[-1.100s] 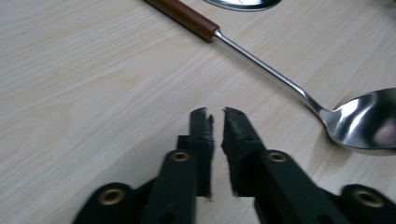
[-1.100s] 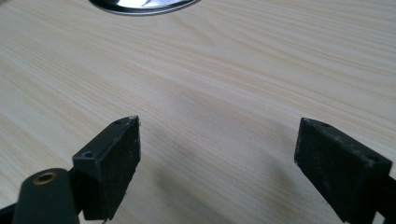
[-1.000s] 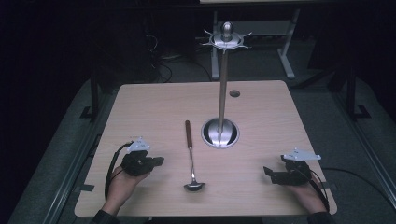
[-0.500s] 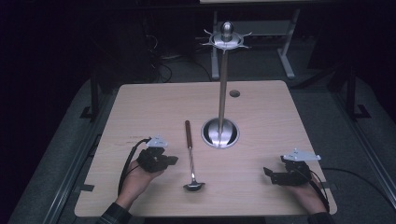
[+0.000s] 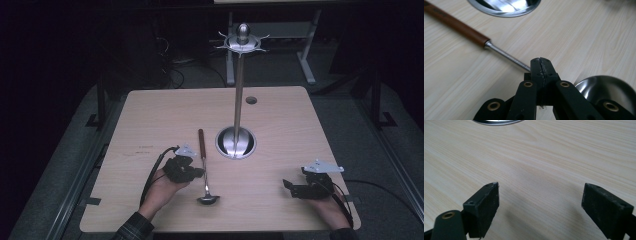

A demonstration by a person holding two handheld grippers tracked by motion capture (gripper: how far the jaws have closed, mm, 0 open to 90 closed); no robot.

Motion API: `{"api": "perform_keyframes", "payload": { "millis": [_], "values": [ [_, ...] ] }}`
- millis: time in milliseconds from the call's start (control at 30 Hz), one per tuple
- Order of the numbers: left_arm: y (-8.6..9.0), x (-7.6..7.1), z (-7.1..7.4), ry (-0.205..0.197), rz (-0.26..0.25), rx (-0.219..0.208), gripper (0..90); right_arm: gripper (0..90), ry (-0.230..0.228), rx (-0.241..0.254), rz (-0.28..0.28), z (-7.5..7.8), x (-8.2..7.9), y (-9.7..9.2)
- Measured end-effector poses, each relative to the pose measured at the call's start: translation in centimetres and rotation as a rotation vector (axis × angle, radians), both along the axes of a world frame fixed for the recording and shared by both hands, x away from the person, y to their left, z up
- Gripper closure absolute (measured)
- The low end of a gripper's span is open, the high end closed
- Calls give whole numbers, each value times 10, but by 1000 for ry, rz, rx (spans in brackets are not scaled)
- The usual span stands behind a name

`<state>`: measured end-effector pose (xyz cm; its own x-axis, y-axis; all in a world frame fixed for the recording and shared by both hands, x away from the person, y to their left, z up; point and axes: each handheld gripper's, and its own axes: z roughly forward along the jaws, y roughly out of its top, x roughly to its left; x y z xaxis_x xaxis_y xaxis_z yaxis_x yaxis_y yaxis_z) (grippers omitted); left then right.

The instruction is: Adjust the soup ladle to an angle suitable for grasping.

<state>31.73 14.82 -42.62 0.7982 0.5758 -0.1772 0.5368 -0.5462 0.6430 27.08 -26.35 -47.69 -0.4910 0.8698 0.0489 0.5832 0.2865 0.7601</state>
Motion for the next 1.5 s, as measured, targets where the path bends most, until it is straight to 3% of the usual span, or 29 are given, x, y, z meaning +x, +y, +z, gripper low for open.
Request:
{"api": "perform_keyframes", "payload": {
  "millis": [267,500,567,767,800,1067,1167,1367,1500],
  "values": [
    [-22,6,-15,42,-68,64,899,145,3,-1,-1,-1,-1,-1],
    [-25,8,-22,74,-94,104,899,147,4,-1,-12,-1,-3,-4],
    [-25,7,-22,78,-82,89,899,147,3,2,-17,0,-3,-5],
    [-20,8,-20,84,-96,98,900,147,7,-4,-14,-1,-3,-4],
    [-20,7,-21,93,-78,82,900,147,7,-5,-14,-1,-3,-4],
    [-16,8,-20,105,-75,84,900,147,9,-11,-16,-2,-3,-4],
    [-13,8,-19,103,-91,103,900,147,9,-13,-17,-2,-3,-4],
    [-13,5,-18,115,-81,74,900,147,9,-17,-17,-2,-3,-4],
    [-15,1,-17,125,-110,77,900,148,10,-19,-19,-2,-3,-5]
  ]
}}
